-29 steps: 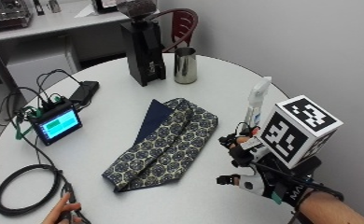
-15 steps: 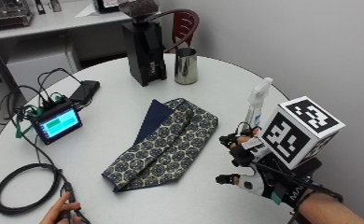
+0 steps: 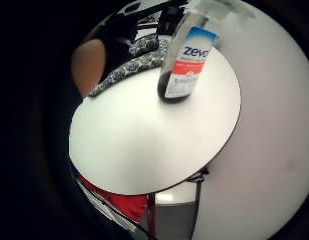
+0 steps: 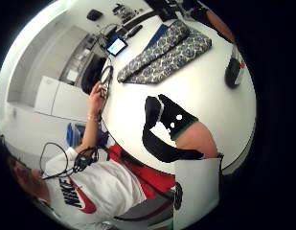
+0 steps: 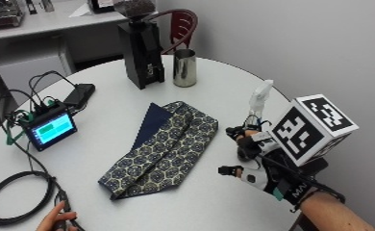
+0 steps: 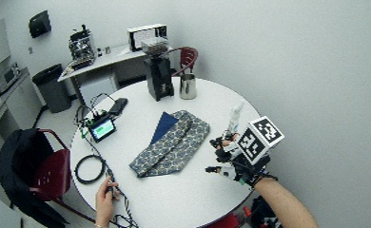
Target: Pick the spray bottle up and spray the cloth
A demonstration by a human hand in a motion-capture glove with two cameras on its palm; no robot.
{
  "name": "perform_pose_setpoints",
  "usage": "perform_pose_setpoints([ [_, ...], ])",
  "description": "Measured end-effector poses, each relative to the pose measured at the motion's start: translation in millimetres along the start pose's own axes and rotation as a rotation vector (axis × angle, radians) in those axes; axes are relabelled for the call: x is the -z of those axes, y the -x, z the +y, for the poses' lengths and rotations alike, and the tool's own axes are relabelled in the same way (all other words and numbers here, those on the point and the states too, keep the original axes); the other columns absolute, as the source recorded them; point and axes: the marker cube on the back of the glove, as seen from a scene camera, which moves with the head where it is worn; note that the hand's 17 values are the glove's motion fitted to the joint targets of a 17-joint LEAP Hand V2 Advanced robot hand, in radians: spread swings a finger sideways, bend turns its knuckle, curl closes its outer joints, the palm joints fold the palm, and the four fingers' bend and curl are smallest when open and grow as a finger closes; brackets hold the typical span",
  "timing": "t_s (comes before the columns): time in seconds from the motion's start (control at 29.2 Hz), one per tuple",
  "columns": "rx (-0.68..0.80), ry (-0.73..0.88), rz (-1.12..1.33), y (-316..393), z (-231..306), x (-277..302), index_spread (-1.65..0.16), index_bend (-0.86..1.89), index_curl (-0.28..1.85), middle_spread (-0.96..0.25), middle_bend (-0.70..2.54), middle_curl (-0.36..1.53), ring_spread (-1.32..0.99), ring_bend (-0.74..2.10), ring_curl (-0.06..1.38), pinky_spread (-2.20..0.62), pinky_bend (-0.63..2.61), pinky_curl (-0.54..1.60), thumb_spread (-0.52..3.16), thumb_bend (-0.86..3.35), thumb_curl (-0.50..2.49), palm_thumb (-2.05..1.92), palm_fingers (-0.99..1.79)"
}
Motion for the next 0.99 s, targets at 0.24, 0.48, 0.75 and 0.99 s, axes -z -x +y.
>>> perform_pose_setpoints([
  [0.24, -0.18, -0.204, -0.174, -33, -22, 16, -0.37, 0.13, 0.25, -0.02, 0.26, 0.33, 0.07, 0.27, 0.27, 0.21, 0.35, 0.31, 1.1, 0.04, 0.27, 0.67, 0.53],
  [0.48, -0.253, -0.454, -0.309, -61, -28, 23, -0.35, 0.05, 0.2, -0.04, 0.38, 0.37, 0.03, 0.42, 0.31, 0.18, 0.31, 0.29, 1.1, 0.01, 0.29, 0.69, 0.73],
  [0.75, -0.462, -0.474, -0.509, -79, -46, -5, -0.34, 0.01, 0.16, -0.05, 0.4, 0.4, -0.01, 0.54, 0.38, 0.15, 0.35, 0.34, 1.08, -0.02, 0.3, 0.7, 0.7],
  [0.99, -0.537, -0.458, -0.626, -87, -58, -27, -0.34, -0.02, 0.1, -0.04, 0.37, 0.4, -0.02, 0.61, 0.41, 0.14, 0.47, 0.37, 1.07, -0.03, 0.3, 0.68, 0.58],
])
